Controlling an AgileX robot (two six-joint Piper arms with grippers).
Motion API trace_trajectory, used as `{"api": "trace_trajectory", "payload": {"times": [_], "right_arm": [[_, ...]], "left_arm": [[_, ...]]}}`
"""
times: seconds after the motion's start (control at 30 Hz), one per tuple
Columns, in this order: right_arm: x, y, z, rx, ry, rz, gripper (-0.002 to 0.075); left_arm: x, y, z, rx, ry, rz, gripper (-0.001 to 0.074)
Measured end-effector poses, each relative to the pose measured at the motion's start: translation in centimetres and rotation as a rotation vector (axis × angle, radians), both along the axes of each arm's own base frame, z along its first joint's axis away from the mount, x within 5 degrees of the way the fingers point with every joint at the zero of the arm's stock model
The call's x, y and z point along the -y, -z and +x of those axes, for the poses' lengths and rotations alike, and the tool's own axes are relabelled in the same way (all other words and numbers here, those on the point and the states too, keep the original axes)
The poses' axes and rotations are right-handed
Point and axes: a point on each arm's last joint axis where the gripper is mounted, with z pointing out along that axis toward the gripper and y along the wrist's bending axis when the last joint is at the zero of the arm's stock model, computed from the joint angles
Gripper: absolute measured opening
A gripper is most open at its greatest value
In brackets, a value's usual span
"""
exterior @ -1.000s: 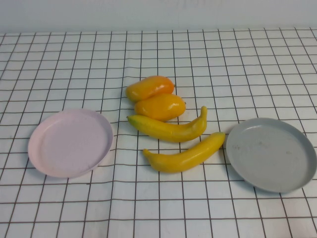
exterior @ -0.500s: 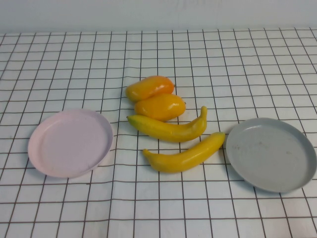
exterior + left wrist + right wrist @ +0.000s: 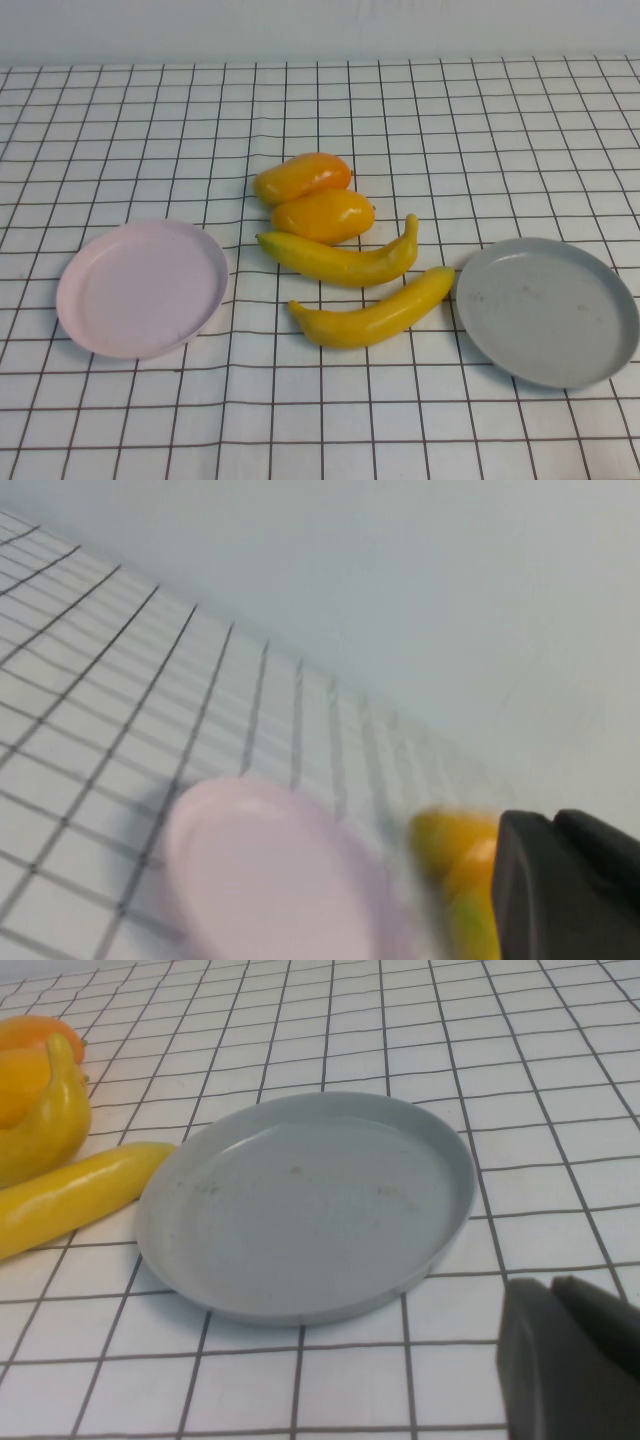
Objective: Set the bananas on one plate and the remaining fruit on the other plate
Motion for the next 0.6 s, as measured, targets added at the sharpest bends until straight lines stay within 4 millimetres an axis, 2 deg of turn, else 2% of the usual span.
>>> {"api": "trace_trajectory", "payload": {"times": [0.03, 0.1, 0.17, 0.3, 0.6], "right_arm": [[0.0, 0.0, 0.0, 0.000, 0.000, 0.000, -0.0015], [0.0, 0.0, 0.0, 0.000, 0.000, 0.000, -0.0015], [0.0, 0.0, 0.0, 0.000, 0.000, 0.000, -0.0015], [0.0, 0.0, 0.0, 0.000, 0.000, 0.000, -0.0015], [0.0, 0.0, 0.0, 0.000, 0.000, 0.000, -0.0015]], "left_arm": [[-0.2, -0.6, 0.0, 0.047, -0.018, -0.148, -0.0003], [-0.6, -1.4, 0.0, 0.128, -0.054, -0.336, -0.0003], [-1.1, -2.0, -0.1, 0.196, -0.087, -0.431, -0.0003], [-1.7, -2.6, -0.3, 0.278, -0.128, -0.492, -0.0003], [-1.9, -2.8, -0.3, 0.297, -0.139, -0.507, -0.0003]]}}
